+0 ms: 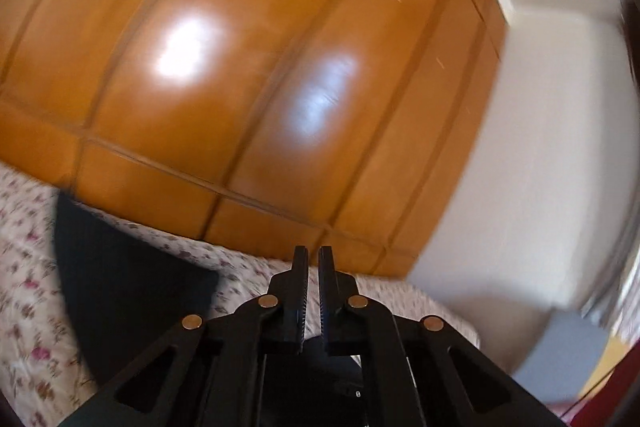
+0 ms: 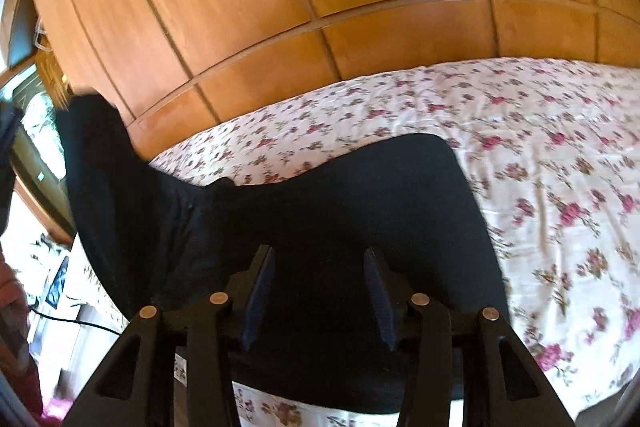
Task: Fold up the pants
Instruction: 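Lift the leg end with the left tool and carry it over the trousers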
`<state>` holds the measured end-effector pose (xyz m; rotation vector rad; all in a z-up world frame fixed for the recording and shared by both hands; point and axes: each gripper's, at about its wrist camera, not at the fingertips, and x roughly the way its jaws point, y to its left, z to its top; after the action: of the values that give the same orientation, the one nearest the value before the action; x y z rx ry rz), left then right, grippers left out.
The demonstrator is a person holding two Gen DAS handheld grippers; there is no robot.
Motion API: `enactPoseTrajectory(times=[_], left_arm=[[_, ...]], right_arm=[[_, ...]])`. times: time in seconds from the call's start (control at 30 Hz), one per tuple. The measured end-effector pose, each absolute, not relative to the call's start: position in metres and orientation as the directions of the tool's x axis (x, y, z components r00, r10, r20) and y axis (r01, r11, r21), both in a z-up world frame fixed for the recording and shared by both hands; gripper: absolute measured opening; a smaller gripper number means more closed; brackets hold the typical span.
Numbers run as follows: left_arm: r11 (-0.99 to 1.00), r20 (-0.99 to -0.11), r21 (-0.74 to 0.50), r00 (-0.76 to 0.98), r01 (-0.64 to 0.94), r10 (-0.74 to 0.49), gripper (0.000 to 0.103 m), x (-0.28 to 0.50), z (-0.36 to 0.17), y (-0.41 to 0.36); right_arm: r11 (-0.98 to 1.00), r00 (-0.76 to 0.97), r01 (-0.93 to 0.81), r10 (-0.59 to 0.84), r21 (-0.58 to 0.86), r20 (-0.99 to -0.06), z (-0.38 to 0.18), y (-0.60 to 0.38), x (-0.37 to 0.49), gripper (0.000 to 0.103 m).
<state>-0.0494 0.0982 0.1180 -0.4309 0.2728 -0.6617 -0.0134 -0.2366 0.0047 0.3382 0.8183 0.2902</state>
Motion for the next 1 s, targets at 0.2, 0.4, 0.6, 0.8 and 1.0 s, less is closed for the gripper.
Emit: enactPoseTrajectory(times=[0.2, 0.4, 0.6, 0.8, 1.0], left_arm=[[0.742, -0.241, -0.532, 0.767, 0.408, -0.594, 0.021, -0.04, 0.081, 0.096], [0.798, -0.53, -0.599, 0.781, -0.068, -0.332, 0.04, -0.028, 0.001, 0.164], [0.819, -0.596, -0.563, 0.74, -0.109, -0.312, 0.061, -0.001, -0.011, 0.157], [0.948, -0.68, -0.314, 0.685, 0.049, -0.26, 0.065, 0.069, -0.005, 0.089], [0.996, -0.833, -0.024, 0.55, 0.087, -0.068, 0.065, 0.127, -0.038, 0.034]], right_arm=[[0.893, 0.641, -0.13, 0.407, 0.431, -0.65, 0.001, -0.238, -0.016, 0.047], [0.891, 0.616, -0.165, 0.429, 0.424, -0.661, -0.007, -0.222, -0.015, 0.049], [0.902, 0.616, -0.183, 0.415, 0.39, -0.67, -0.008, -0.209, -0.014, 0.053], [0.898, 0.609, -0.175, 0.421, 0.404, -0.672, -0.011, -0.211, -0.014, 0.053], [0.901, 0.605, -0.181, 0.418, 0.394, -0.678, -0.01, -0.208, -0.016, 0.053]])
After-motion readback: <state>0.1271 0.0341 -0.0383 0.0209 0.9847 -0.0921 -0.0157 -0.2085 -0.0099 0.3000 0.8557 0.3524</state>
